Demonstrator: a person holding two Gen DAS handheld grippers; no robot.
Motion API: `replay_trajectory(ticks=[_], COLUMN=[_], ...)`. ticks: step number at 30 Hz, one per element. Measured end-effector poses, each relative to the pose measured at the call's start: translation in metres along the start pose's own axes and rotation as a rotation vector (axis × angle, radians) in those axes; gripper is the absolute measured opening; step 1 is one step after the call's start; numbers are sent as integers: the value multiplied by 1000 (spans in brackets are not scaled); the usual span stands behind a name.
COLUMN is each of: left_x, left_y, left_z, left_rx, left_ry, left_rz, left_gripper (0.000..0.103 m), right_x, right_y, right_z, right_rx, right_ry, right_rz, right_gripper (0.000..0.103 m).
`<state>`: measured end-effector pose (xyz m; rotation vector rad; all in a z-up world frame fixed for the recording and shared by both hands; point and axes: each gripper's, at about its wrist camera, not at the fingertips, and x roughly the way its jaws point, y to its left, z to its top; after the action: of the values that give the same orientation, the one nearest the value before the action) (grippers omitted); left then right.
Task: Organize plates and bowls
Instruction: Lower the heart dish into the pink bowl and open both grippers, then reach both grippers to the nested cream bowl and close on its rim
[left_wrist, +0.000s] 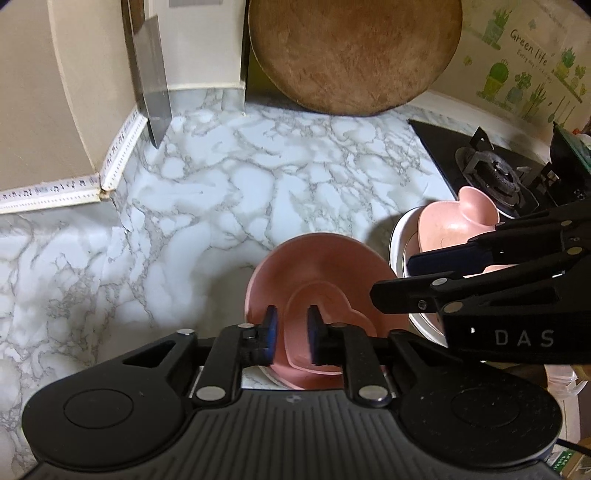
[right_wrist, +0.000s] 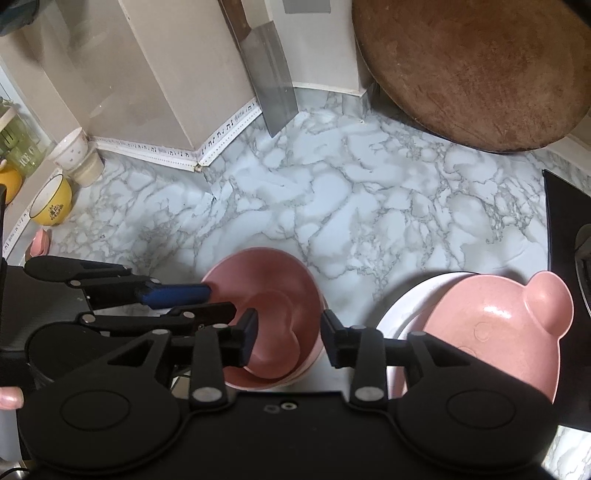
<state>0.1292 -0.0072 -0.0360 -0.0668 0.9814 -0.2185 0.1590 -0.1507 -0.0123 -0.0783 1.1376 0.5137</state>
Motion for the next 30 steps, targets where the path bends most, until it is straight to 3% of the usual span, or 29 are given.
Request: replay_trajectory(ticks=[5, 11, 13, 16, 22, 30], left_x=[-11, -24, -27, -31, -36, -26], left_y=[2, 4, 6, 10, 12, 38], left_z=[-2, -5, -7, -8, -12, -21], left_rx=[-4, -23, -32, -51, -74, -210], left_ry=[-33, -74, -87, -108, -122, -86], left_rz=[11, 4, 5, 1, 11, -10], left_gripper=[46, 60, 67, 76, 76, 76], right_x=[-11, -23, -26, -29, -25, -3], right_y=[-6, -9, -8, -6, -10, -23], right_z=[-4, -10, -11, -14, -15, -15], right_rx=[20, 32, 27, 19, 37, 73], right_ry=[-35, -89, -111, -129, -128, -91], right_rz=[2, -5, -3, 3, -3, -32], right_gripper=[57, 79, 94, 101, 102, 101])
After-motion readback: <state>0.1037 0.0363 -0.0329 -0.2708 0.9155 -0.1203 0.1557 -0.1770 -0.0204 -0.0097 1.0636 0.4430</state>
